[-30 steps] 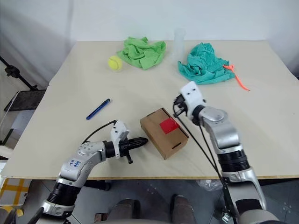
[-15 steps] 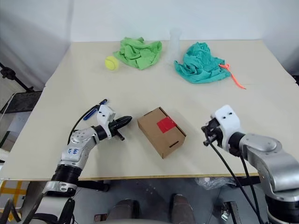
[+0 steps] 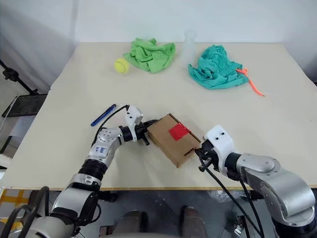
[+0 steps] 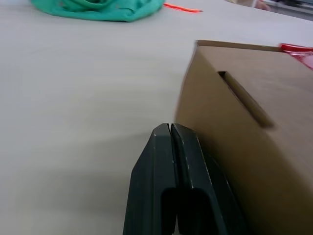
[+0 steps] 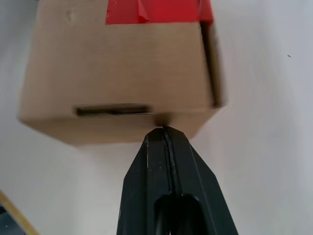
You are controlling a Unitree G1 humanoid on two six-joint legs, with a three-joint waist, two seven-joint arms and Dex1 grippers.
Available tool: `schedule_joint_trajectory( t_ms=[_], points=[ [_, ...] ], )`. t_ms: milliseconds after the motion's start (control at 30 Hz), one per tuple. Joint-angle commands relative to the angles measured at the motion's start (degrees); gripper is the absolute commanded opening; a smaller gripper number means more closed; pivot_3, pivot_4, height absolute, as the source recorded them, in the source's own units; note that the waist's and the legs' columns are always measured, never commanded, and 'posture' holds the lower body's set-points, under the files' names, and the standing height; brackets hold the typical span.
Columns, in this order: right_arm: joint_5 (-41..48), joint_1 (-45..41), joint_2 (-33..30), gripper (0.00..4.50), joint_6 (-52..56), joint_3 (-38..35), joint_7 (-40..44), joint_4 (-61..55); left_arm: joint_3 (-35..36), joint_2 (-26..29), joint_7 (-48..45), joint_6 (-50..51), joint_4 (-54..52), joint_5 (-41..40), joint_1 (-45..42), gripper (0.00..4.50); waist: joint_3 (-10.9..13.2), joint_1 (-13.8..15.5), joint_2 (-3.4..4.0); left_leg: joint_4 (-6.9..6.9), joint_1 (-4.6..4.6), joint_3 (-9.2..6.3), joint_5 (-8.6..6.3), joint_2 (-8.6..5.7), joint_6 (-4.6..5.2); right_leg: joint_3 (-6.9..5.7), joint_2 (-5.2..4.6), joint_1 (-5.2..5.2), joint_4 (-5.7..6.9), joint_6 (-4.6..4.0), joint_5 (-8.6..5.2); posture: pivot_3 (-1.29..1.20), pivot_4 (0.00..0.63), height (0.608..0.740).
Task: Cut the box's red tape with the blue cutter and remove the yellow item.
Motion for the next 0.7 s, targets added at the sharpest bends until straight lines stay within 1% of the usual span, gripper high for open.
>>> schedule_joint_trajectory(
  t_ms=[33,200,300,700],
  points=[
    [-0.2,-1.9,0.8,0.01,-0.3,-1.3,-1.9,0.2,-1.5,1.0,-4.6,3.9,-7.0,-1.8,1.8,0.05,0.0,-0.1,0.00,0.00,0.00,0.00,0.00,0.00,0.00,0.00,0.00,0.00,0.00,0.00,0.00,0.00,0.150,0.740],
    [1.6,-1.5,0.4,0.01,1.6,-2.5,-2.2,-1.5,-3.0,1.6,-6.3,8.5,-13.1,-2.0,4.4,0.05,0.0,0.1,0.00,0.03,0.00,0.00,0.00,0.00,0.01,0.00,0.00,-0.01,0.02,0.00,0.00,0.00,0.150,0.740],
    [2.8,-1.1,0.3,0.01,3.7,-3.0,-2.0,-2.8,-3.3,1.4,-6.2,10.0,-14.8,-1.8,5.0,0.05,0.0,0.2,0.00,0.12,-0.07,-0.04,-0.01,0.00,0.01,0.01,-0.01,0.00,0.01,0.01,0.01,0.00,0.150,0.740],
    [4.2,-0.4,-0.1,0.01,7.2,-3.8,-1.5,-5.6,-5.5,-0.3,-7.0,8.9,-12.5,0.0,3.9,0.05,0.0,0.1,0.00,0.17,-0.09,-0.07,-0.03,0.00,0.05,0.00,0.00,0.00,0.03,0.02,0.01,0.00,0.150,0.740]
  ],
)
